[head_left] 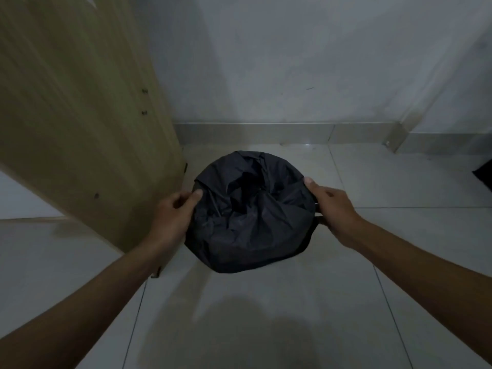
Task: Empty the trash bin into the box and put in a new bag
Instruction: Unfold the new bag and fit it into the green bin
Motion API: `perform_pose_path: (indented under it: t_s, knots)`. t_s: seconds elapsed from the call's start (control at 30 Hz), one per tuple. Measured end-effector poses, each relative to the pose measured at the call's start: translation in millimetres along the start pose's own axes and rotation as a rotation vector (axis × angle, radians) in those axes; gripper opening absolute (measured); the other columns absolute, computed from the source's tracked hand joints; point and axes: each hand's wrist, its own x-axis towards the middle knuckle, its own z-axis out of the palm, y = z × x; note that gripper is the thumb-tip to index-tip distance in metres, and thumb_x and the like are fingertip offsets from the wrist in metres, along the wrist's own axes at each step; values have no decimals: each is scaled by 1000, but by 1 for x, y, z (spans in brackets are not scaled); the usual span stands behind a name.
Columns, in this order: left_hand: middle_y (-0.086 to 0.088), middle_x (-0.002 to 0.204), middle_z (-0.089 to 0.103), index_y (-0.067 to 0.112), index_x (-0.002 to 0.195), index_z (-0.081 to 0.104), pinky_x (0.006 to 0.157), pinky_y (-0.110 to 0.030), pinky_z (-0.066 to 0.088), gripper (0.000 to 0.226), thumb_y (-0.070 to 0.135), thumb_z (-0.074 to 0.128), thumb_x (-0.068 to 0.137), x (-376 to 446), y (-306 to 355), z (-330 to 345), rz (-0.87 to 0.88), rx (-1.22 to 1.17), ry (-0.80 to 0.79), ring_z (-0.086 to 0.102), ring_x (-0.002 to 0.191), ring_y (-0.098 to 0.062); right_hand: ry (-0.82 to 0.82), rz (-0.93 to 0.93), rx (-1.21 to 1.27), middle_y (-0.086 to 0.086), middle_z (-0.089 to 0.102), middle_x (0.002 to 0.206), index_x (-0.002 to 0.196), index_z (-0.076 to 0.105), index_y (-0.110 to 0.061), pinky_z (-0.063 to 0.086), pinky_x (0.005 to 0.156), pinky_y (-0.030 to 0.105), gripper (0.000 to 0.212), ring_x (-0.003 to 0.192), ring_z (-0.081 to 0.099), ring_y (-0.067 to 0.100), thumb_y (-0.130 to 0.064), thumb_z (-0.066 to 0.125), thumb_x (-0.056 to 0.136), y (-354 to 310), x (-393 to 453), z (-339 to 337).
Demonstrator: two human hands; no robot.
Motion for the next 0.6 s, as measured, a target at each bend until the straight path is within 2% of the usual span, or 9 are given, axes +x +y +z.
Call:
perform_pose_path:
  t_s: [0.1, 0.17, 0.27, 0.37, 0.43, 0.47, 0.53, 0.6]
  knots:
    - [-2, 83, 75, 12, 85, 73, 65, -27, 57, 35, 46, 69, 92, -4, -7, 2, -28, -136, 101, 70, 79, -15, -95, -29, 273, 13, 76, 102, 87, 66, -6, 57, 73, 37, 29, 90, 70, 25, -34, 68, 97, 9, -2, -5]
    - [3, 74, 73, 12, 79, 72, 62, -24, 56, 38, 46, 67, 94, -4, -9, 2, -21, -158, 146, 67, 69, -7, -129, -41, 302, 13, 75, 99, 83, 66, -9, 54, 74, 37, 24, 90, 68, 23, -28, 66, 98, 14, 1, -10]
    - [9, 55, 58, 13, 67, 61, 47, -14, 45, 43, 39, 59, 101, -2, -12, 3, 57, -121, 192, 53, 49, 1, -121, -33, 266, 11, 73, 97, 88, 65, -10, 53, 75, 37, 24, 88, 67, 20, -30, 63, 100, 23, 5, -8]
    - [3, 59, 51, 11, 65, 47, 56, -24, 47, 45, 28, 52, 106, 6, -27, 2, 87, -63, 157, 48, 57, -8, -101, 18, 232, 9, 70, 90, 89, 64, -9, 53, 67, 31, 25, 85, 62, 21, -29, 59, 103, 35, 2, 2]
    - [-5, 73, 59, 7, 75, 55, 74, -44, 55, 31, 11, 49, 105, 10, -43, 6, 37, -17, 61, 57, 73, -19, -121, 89, 202, 9, 70, 97, 102, 67, -6, 52, 73, 36, 24, 92, 61, 24, -26, 55, 105, 41, 1, 6]
    - [-5, 81, 63, 10, 82, 59, 82, -47, 55, 25, 3, 48, 103, 11, -50, 7, 13, 15, 18, 60, 80, -22, -156, 135, 184, 8, 72, 102, 112, 68, -5, 52, 79, 40, 25, 95, 62, 25, -25, 54, 106, 44, 2, 10]
    - [1, 85, 65, 19, 87, 60, 79, -39, 53, 27, -3, 49, 99, 12, -51, 11, 13, 20, -21, 61, 80, -17, -186, 182, 189, 6, 73, 107, 122, 67, -8, 52, 86, 43, 27, 98, 62, 24, -24, 54, 106, 43, 5, 9]
    - [8, 75, 61, 20, 80, 56, 71, -32, 47, 16, 11, 59, 94, 9, -39, 10, 12, -101, 25, 55, 71, -11, -132, 155, 185, 2, 74, 108, 113, 70, -14, 50, 91, 45, 19, 101, 64, 24, -23, 55, 104, 36, 7, 2]
